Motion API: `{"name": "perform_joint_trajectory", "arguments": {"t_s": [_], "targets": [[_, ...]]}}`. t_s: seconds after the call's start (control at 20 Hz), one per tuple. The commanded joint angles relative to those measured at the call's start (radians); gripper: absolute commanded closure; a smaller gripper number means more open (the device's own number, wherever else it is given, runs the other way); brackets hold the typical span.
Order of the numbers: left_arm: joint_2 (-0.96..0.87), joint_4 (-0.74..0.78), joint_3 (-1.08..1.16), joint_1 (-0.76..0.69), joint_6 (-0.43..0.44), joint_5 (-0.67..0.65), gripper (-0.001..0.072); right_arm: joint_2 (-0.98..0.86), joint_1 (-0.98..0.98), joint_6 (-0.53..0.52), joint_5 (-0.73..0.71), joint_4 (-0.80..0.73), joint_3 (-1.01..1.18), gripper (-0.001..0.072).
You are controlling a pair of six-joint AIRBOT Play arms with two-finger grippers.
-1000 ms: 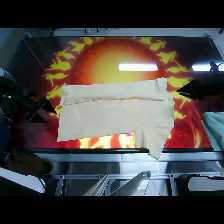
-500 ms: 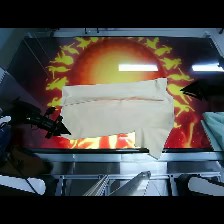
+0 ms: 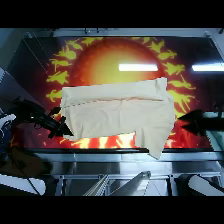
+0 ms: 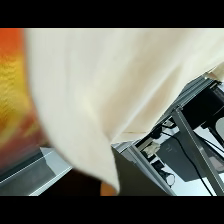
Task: Fold the shirts.
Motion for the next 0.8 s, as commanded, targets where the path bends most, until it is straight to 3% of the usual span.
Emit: {"name": "perform_joint_trajectory", "arguments": {"t_s": [0.0,0.25,0.35,0.5,0.55,0.75], "targets": [[0.003,-0.011,0.013,-0.002,0.014,0.018,0.0690,0.016,0.035,-0.025,-0.125,-0.005,-0.190,0.0176],[0.003,-0.012,0.013,-0.002,0.014,0.024,0.0690,-0.048,0.242,-0.032,-0.168,0.046,-0.201,0.0198],[0.003,-0.012,0.013,-0.002,0.015,0.026,0.0690,-0.051,0.298,-0.085,-0.161,0.121,-0.201,0.0318],[0.022,-0.012,0.013,0.000,0.046,0.050,0.0690,-0.008,0.288,-0.190,-0.058,0.245,-0.198,0.0654],[0.051,-0.011,0.011,0.004,0.055,0.051,0.0690,0.036,0.266,-0.190,-0.023,0.240,-0.197,0.0691],[0.260,-0.010,-0.074,0.101,0.055,0.021,0.0690,0.335,0.173,-0.110,0.138,0.232,-0.198,0.0692]]}}
